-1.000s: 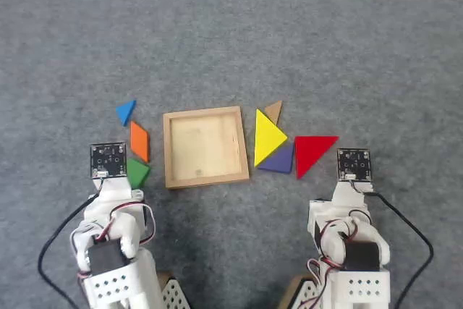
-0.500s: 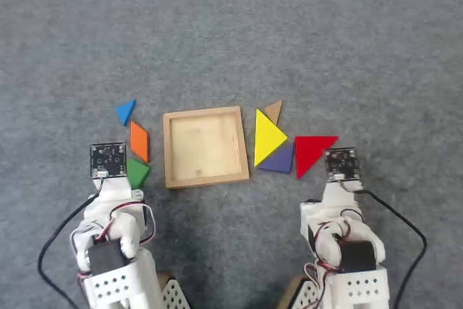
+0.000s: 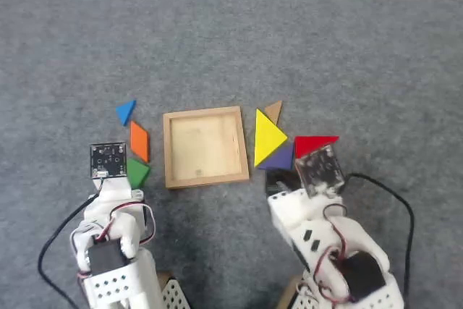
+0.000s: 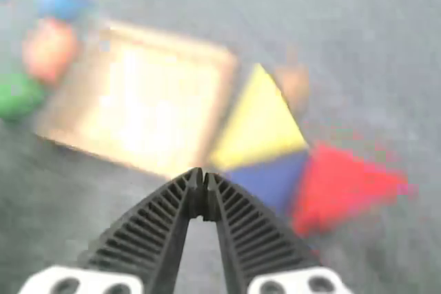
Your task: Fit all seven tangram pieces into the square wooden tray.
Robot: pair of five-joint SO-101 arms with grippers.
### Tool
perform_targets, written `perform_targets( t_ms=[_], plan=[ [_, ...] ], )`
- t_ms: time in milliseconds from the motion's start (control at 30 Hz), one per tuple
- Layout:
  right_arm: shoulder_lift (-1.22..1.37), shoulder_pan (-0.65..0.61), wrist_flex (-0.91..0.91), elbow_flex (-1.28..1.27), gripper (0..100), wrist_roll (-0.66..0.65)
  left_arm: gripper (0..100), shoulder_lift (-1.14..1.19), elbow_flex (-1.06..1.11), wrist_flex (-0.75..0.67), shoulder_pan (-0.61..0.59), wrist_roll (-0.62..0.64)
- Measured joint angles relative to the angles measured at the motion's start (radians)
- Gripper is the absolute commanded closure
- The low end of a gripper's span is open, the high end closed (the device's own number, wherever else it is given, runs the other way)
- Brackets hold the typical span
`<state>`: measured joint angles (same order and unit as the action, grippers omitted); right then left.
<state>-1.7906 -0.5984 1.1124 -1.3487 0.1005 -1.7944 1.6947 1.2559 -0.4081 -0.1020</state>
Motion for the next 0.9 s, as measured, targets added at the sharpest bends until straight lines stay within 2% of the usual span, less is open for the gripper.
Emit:
perform_targets(
  t_ms=[167, 533, 767, 900],
  plan=[
    [0.229, -0.044, -0.143, 0.058, 99.3, 0.041, 99, 0.000, 0.000, 0.000, 0.000, 0.000],
    [0.991, -0.018, -0.385, 0.330, 99.2, 0.044, 99, 0.000, 0.000, -0.006, -0.002, 0.000],
    [1.332, 0.163, -0.413, 0.474, 98.9, 0.055, 99, 0.000, -0.009, -0.190, -0.133, -0.006],
    [1.430, 0.175, -0.413, 0.489, 90.5, 0.120, 99, 0.000, -0.078, -0.281, -0.137, -0.084]
  ],
)
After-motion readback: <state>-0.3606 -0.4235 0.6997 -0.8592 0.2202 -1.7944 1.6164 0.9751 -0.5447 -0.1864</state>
